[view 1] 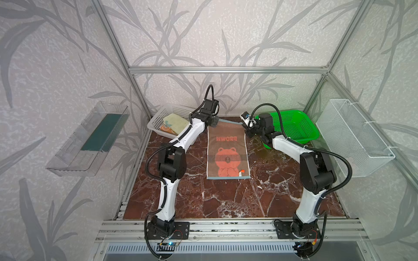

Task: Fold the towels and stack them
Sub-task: 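Lower the towel onto the table with both grippers, folding it over itself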

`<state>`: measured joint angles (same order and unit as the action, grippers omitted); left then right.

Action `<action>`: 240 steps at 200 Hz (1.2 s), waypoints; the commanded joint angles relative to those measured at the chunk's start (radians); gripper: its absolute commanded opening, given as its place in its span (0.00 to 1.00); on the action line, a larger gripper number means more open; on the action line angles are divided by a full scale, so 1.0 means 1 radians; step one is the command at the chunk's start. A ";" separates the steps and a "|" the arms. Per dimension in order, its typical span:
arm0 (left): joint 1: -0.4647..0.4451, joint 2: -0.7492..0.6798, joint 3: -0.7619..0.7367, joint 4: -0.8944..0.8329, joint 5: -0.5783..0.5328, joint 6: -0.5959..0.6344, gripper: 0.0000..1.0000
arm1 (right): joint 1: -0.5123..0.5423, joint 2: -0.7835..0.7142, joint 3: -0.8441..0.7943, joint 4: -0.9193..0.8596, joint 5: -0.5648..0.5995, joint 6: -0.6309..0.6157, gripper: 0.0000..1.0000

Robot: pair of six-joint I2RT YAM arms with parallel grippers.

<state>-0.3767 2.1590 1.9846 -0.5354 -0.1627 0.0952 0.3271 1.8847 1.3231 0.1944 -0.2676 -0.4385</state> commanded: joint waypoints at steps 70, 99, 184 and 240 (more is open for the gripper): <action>-0.044 -0.286 -0.380 0.050 -0.018 -0.075 0.00 | -0.008 -0.205 -0.213 -0.126 -0.101 -0.035 0.00; -0.056 -0.354 -0.472 0.027 0.052 -0.114 0.00 | -0.007 -0.278 -0.303 -0.151 -0.117 -0.006 0.00; -0.124 -0.480 -0.687 -0.032 0.064 -0.245 0.00 | 0.010 -0.404 -0.438 -0.314 -0.192 0.134 0.00; -0.155 -0.540 -0.780 -0.047 0.060 -0.277 0.00 | 0.023 -0.356 -0.427 -0.481 -0.199 0.247 0.00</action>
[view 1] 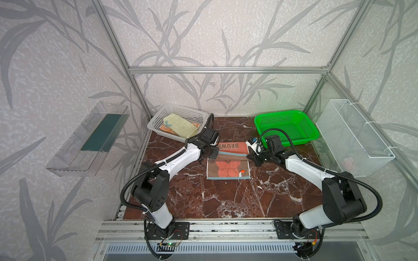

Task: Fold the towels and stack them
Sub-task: 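Lower the towel onto the table with both grippers, folding it over itself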

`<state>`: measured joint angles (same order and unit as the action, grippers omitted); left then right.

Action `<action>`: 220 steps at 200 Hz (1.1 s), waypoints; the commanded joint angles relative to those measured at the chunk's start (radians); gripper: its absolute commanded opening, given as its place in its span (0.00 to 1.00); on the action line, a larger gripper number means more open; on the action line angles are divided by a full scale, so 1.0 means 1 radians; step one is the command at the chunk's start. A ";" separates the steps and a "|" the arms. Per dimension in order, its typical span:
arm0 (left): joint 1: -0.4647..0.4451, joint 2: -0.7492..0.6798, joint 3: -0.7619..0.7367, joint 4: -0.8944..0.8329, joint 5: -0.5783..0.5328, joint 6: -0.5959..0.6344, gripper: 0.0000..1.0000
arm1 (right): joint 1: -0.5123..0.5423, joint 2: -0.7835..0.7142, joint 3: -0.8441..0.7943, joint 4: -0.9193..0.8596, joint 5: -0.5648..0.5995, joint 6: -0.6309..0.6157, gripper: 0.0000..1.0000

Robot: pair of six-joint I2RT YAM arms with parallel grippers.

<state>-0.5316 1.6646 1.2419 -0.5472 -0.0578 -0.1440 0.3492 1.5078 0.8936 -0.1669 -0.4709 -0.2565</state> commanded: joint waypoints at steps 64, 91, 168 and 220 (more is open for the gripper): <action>-0.018 -0.063 -0.070 -0.031 -0.037 -0.050 0.00 | 0.009 0.040 0.020 -0.227 -0.005 0.101 0.00; -0.022 -0.042 -0.082 -0.051 -0.039 -0.055 0.00 | 0.017 0.079 0.037 -0.271 -0.005 0.115 0.01; -0.048 0.002 -0.166 -0.021 -0.053 -0.120 0.00 | 0.051 0.149 0.053 -0.294 0.015 0.132 0.06; -0.063 0.022 -0.191 0.005 -0.053 -0.150 0.05 | 0.073 0.158 0.065 -0.352 0.010 0.117 0.17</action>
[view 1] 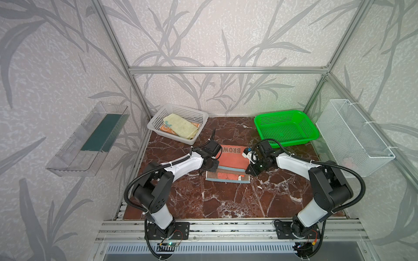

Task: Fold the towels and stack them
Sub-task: 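Lower the towel onto the table with both grippers, folding it over itself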

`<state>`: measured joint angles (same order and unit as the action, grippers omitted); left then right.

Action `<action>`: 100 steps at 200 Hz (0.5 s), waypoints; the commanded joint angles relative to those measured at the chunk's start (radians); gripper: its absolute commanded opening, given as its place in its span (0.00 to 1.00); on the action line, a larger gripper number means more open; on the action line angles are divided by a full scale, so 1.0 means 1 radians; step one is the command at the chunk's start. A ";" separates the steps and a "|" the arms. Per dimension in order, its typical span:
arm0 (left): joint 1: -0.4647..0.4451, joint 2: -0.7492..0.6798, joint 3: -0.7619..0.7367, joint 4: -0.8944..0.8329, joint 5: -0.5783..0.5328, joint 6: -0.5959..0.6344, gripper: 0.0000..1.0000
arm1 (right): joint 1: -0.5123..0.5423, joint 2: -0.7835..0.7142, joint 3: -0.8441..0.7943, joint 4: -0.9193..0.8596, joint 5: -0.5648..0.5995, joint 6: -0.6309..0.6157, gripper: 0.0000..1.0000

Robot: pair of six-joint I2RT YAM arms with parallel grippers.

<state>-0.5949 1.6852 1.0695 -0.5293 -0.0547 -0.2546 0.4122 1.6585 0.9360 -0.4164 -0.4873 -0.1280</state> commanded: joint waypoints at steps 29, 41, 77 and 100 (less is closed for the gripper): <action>-0.002 -0.045 -0.056 -0.016 -0.055 -0.054 0.31 | 0.026 -0.024 0.024 -0.173 0.008 -0.036 0.31; -0.004 -0.073 -0.074 -0.023 -0.060 -0.058 0.42 | 0.027 -0.045 0.021 -0.190 0.006 -0.033 0.32; -0.006 -0.183 -0.123 -0.016 -0.059 -0.063 0.64 | 0.027 -0.118 0.022 -0.206 0.011 -0.017 0.36; -0.008 -0.237 -0.142 0.004 -0.065 -0.064 0.66 | 0.029 -0.159 0.024 -0.192 -0.011 -0.005 0.36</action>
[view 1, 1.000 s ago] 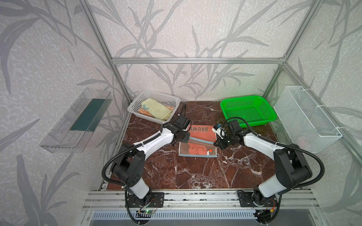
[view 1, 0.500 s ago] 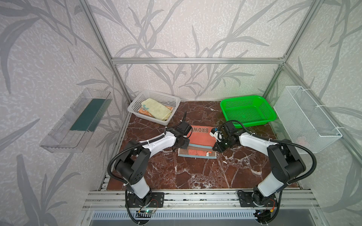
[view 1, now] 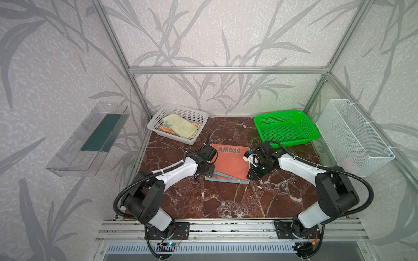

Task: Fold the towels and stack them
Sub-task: 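Lower the towel onto the table with both grippers, folding it over itself, then grasp the towel's far edge with both grippers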

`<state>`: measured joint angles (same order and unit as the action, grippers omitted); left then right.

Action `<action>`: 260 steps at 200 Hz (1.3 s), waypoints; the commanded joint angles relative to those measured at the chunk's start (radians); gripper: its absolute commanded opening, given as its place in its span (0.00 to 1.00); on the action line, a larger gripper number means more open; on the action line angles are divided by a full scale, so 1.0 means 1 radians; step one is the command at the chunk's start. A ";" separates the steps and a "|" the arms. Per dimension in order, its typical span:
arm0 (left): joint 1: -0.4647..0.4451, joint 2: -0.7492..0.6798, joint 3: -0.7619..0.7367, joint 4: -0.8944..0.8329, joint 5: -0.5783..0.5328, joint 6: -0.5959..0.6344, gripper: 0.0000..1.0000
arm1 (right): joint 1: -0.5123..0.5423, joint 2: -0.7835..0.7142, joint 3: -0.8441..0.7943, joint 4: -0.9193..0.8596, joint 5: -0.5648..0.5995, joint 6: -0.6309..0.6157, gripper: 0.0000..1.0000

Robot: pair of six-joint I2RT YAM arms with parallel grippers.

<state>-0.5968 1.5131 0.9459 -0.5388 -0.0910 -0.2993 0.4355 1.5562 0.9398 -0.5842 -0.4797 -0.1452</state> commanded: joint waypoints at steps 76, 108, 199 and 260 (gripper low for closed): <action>0.007 0.021 0.096 0.033 -0.154 0.079 0.90 | 0.006 -0.075 0.063 0.126 0.197 0.054 0.41; 0.051 0.165 0.264 0.000 -0.153 0.180 0.89 | 0.006 0.000 0.140 0.167 0.265 -0.052 0.43; 0.141 0.592 0.774 -0.135 -0.071 0.427 0.84 | -0.023 0.411 0.581 0.018 0.378 -0.202 0.44; 0.168 0.781 1.000 -0.257 -0.039 0.521 0.75 | -0.059 0.567 0.734 -0.044 0.383 -0.239 0.44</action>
<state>-0.4351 2.2448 1.8774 -0.7044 -0.1535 0.1474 0.3923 2.0811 1.6268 -0.5694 -0.1051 -0.3573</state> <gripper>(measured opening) 0.775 0.438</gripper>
